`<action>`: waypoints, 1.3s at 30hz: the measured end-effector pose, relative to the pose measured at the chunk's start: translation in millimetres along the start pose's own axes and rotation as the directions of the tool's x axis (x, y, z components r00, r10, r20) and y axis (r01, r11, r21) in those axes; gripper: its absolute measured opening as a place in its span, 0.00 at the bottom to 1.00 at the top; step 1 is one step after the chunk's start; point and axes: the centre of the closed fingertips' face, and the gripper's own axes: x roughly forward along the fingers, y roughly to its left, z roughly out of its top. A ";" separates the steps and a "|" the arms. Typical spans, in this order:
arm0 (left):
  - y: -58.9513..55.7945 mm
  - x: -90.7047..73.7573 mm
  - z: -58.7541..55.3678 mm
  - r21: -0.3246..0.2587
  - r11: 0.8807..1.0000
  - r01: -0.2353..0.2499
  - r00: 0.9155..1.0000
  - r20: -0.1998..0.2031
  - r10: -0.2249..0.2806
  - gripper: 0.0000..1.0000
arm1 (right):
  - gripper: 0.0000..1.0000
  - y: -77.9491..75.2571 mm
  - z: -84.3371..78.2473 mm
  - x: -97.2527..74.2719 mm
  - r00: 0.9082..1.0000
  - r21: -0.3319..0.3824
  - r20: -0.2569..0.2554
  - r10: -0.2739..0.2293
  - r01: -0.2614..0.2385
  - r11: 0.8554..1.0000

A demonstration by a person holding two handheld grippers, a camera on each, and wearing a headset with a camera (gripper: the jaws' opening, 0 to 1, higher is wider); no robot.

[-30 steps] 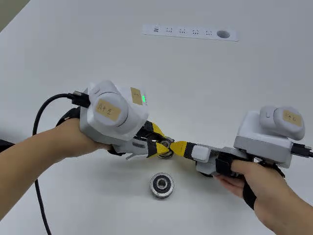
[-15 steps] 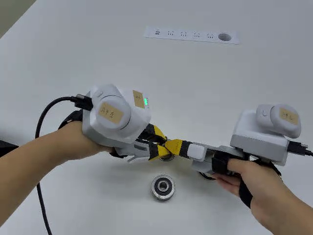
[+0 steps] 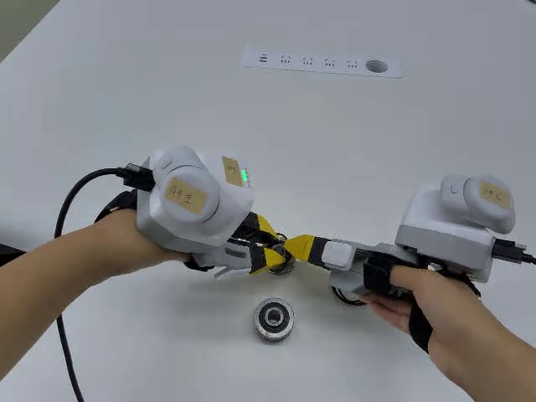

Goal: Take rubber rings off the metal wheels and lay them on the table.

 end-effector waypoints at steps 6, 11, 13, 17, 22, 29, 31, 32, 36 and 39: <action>0.3 -6.2 0.6 0.005 1.000 -0.006 1.000 0.001 0.006 0.14 | 0.02 1.5 -0.6 0.0 1.000 0.010 0.004 -0.001 0.001 1.000; -0.5 -15.1 3.2 0.010 1.000 -0.022 1.000 0.020 0.021 0.18 | 0.02 3.6 -0.4 1.1 1.000 0.019 0.008 0.000 0.000 1.000; -1.6 -18.5 2.7 0.009 1.000 -0.026 0.999 0.022 0.026 0.18 | 0.02 5.3 -1.0 1.6 1.000 0.023 0.008 0.002 -0.002 1.000; -1.8 -25.5 2.5 -0.007 0.999 -0.050 0.998 0.029 0.050 0.23 | 0.02 8.6 -2.8 1.7 1.000 0.033 0.004 0.012 -0.012 0.999; -0.7 -32.9 6.8 -0.101 0.992 -0.076 0.992 0.090 0.085 0.28 | 0.02 15.8 -3.5 2.6 0.999 0.037 -0.002 0.040 -0.040 0.999; -4.9 -39.2 11.7 -0.139 0.985 -0.105 0.984 0.131 0.124 0.43 | 0.02 16.9 1.7 -9.8 0.998 0.045 0.017 0.058 -0.059 0.997; -3.3 -42.2 12.8 -0.155 0.981 -0.116 0.980 0.143 0.139 0.46 | 0.02 15.0 5.9 -15.4 0.998 0.055 0.033 0.058 -0.059 0.997; -2.2 -44.8 14.2 -0.172 0.977 -0.122 0.977 0.155 0.149 0.47 | 0.02 12.8 8.4 -20.0 0.998 0.058 0.041 0.054 -0.057 0.997; -2.1 -51.9 16.8 -0.199 0.972 -0.125 0.969 0.183 0.163 0.49 | 0.02 3.0 13.3 -34.4 0.997 0.085 0.066 0.045 -0.050 0.995; -5.0 -56.2 16.8 -0.206 0.971 -0.120 0.966 0.200 0.162 0.53 | 0.02 -6.8 12.6 -47.7 0.996 0.109 0.084 0.024 -0.033 0.994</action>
